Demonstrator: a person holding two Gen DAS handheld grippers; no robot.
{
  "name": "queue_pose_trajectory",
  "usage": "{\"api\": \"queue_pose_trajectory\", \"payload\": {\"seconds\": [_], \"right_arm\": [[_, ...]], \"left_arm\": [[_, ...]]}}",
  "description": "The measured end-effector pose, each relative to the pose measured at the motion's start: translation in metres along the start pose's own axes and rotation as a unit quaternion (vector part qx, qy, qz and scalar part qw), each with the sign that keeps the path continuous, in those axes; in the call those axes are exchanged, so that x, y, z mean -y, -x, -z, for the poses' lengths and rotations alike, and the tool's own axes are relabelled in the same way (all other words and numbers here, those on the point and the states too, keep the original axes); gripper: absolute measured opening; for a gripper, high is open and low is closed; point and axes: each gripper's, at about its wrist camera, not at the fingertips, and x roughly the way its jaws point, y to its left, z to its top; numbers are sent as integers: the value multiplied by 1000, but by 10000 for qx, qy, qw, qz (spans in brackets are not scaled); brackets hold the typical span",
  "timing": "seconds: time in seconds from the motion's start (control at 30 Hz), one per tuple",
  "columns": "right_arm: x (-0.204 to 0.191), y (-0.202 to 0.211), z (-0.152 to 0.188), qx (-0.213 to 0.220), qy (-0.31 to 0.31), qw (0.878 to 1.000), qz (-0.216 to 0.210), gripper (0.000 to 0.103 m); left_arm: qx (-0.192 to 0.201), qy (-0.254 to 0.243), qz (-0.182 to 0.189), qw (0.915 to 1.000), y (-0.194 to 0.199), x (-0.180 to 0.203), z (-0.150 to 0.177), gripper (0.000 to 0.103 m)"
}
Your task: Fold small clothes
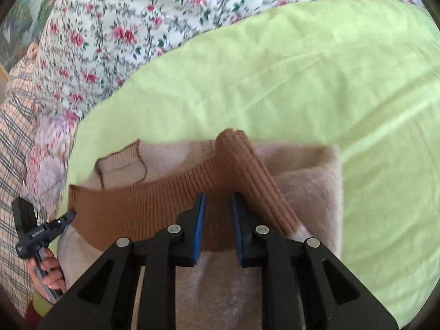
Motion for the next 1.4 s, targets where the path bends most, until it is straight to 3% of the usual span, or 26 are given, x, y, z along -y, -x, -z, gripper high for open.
{"api": "queue_pose_trajectory", "payload": {"seconds": [0.13,0.37,0.53,0.77,0.83,0.97,1.07,1.4], "right_arm": [[-19,35,28,146,113,9994,-284,25],[-44,77,96,109,102,9979,-623,30],[-50,92,143,22,-49,9972,-742,34],[-56,102,182,-180,-87,9968,-775,39],[-57,107,188,-187,-106,9967,-781,44],[-59,113,194,-177,-72,9968,-773,46],[-59,114,194,-189,-65,9968,-780,46],[-64,111,189,-197,-71,9963,-830,47]], "left_arm": [[170,241,157,9994,31,-6,26,26],[277,220,288,9990,95,8,103,30],[14,148,400,9991,122,20,165,35],[-375,438,474,9972,120,19,217,38],[-356,567,529,9964,119,18,221,42],[-222,630,466,9967,118,22,220,48],[-147,819,452,9955,113,18,214,60],[422,1459,249,9881,90,-5,167,61]]}}
